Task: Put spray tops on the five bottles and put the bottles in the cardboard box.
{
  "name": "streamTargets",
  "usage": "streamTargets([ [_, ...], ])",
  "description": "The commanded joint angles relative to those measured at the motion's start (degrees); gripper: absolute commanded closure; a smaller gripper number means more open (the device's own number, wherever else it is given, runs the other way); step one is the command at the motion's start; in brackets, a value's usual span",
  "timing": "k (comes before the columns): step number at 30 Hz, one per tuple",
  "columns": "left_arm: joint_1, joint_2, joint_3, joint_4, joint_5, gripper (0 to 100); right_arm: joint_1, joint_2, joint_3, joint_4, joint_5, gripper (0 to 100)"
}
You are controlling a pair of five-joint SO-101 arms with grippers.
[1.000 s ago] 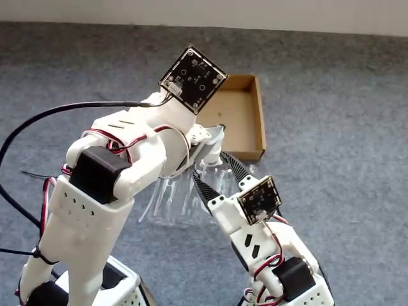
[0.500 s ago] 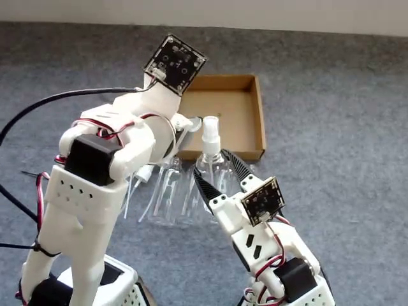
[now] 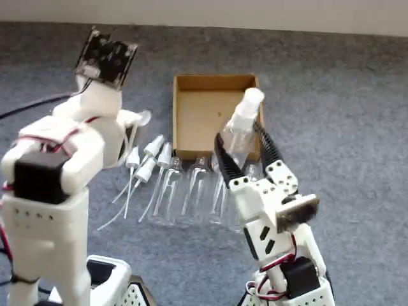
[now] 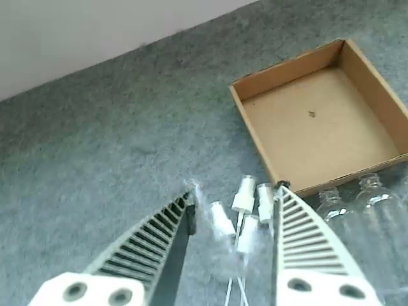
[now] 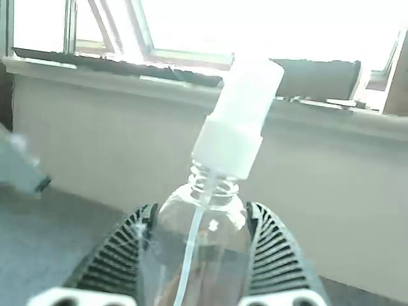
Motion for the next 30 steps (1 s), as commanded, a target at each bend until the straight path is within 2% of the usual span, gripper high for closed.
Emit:
streamTargets([
  [1,-4.00,-13.85,22.46,-9.14,-0.35,81,0.92,9.19,-0.66,-9.19,-0.44,99.4],
  [5,-9.36,-24.22,43.12,-23.30,-0.35,81,0.84,28.53,-4.26,-24.13,-0.18,99.4],
  [8,-13.23,-26.24,54.20,-31.38,0.09,81,0.84,46.02,-10.86,-34.24,-0.18,99.4],
  [13,-17.19,-26.24,65.19,-40.35,0.53,82,0.75,73.10,-25.80,-46.11,-0.44,99.4],
  [17,-17.54,-26.24,70.02,-47.03,3.16,82,0.75,93.58,-39.16,-52.09,-0.44,99.4],
  [23,-17.54,-26.24,71.87,-49.32,3.08,82,0.13,117.58,-55.34,-57.36,-0.53,99.4],
  [30,-17.54,-26.24,72.13,-49.32,3.08,82,0.92,132.35,-65.01,-64.22,-0.53,99.4],
])
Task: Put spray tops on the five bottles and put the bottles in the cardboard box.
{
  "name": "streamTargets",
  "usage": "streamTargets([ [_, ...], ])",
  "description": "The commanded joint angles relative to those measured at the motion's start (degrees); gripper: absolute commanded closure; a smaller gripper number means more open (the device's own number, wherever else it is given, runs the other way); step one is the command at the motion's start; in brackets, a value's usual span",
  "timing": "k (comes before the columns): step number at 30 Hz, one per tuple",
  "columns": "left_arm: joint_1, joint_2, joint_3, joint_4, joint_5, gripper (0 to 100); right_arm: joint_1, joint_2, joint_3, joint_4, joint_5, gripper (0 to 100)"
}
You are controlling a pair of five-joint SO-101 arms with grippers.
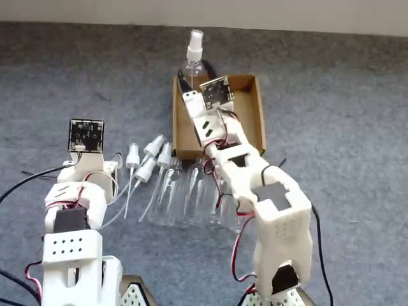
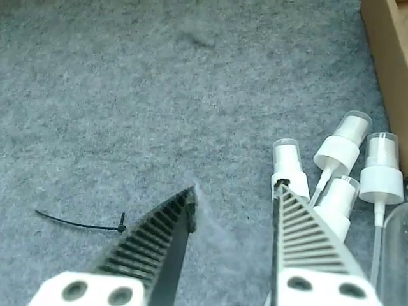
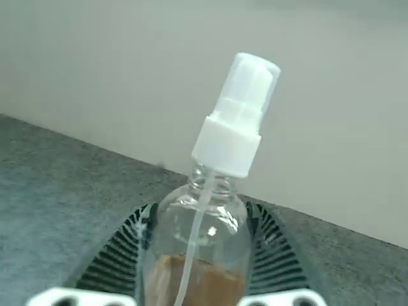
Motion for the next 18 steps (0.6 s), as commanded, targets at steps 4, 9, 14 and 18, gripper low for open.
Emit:
streamTargets([
  [4,-0.40,-1.01,-0.31,-1.05,0.44,82,0.84,6.99,-8.66,-7.87,-0.44,99.4],
  [9,-0.40,-1.01,-0.31,-1.05,0.44,82,0.92,12.97,-13.76,-11.30,-0.26,99.4],
  [14,-0.40,-1.01,-0.22,-1.05,0.44,82,1.01,18.07,-18.95,-11.82,-0.18,99.4],
  [18,-0.40,-1.01,-0.22,-1.05,0.44,82,1.01,19.74,-19.74,-11.82,2.90,99.4],
])
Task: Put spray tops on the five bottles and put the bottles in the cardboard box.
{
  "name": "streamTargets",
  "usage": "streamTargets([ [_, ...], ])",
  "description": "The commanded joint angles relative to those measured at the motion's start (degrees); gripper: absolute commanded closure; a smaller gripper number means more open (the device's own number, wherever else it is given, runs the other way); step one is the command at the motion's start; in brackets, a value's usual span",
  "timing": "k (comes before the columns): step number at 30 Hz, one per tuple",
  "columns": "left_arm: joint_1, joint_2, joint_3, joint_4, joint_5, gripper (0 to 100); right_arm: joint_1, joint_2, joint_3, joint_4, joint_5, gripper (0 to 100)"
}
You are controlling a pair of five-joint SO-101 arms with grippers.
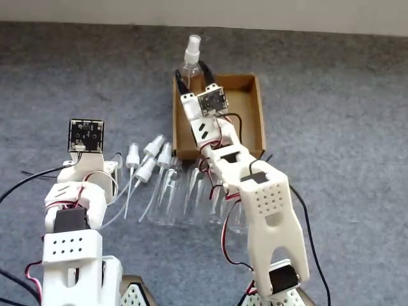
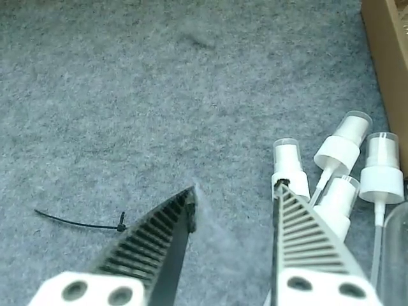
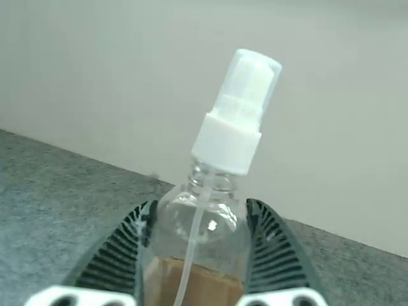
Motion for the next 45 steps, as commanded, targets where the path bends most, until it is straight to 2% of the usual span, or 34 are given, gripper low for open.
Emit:
streamTargets([
  [1,-0.40,-1.01,-0.22,-1.05,0.44,82,0.84,-0.48,-3.38,-1.19,4.75,99.4],
  [3,-0.40,-1.01,-0.22,-1.05,0.44,82,0.84,-0.40,-3.38,-1.19,6.77,99.4],
  [15,-0.40,-1.01,-0.22,-1.05,0.44,82,0.75,-0.75,-3.30,-0.92,6.95,98.6],
  [22,-0.40,-1.01,-0.13,-1.05,0.44,82,0.75,-0.84,-3.30,-0.92,6.95,85.6],
  [30,-0.40,-1.01,-0.13,-1.05,0.44,82,0.75,-0.92,-3.30,-0.92,6.95,84.1],
  [37,-0.40,-1.01,-0.13,-1.05,0.44,82,0.48,-0.92,-3.30,-0.84,6.95,76.5],
  [42,-0.40,-1.01,-0.13,-1.05,0.44,82,0.48,-0.92,-3.74,-0.66,6.95,75.9],
  [45,-0.40,-1.01,-0.13,-1.05,0.44,82,0.40,-1.01,-3.82,3.91,6.95,75.9],
])
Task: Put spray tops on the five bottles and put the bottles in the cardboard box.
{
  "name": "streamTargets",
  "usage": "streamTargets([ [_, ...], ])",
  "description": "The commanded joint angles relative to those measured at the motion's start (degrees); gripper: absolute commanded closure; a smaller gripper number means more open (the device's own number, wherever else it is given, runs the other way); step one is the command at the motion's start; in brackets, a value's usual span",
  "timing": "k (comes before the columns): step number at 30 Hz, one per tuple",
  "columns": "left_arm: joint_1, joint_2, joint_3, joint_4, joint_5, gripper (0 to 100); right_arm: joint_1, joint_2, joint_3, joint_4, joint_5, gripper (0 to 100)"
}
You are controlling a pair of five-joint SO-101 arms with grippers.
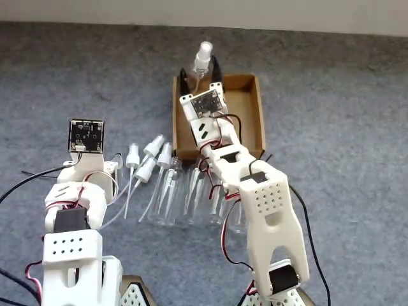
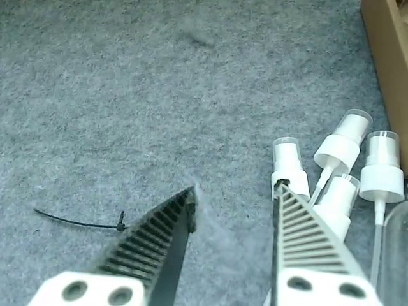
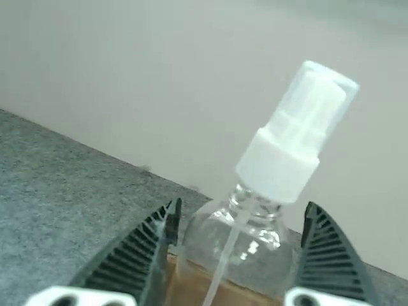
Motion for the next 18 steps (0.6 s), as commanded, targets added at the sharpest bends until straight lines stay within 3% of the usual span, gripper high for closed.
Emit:
streamTargets([
  [1,-0.40,-1.01,-0.22,-1.05,0.44,82,0.31,-1.45,-3.30,4.35,0.53,75.9],
  [9,-0.40,-1.01,-0.22,-1.05,0.44,82,0.04,-6.81,-2.86,6.37,0.53,75.9],
  [18,-0.40,-1.01,-0.22,-1.05,0.44,82,-0.31,-19.21,-3.30,24.22,0.35,75.9],
])
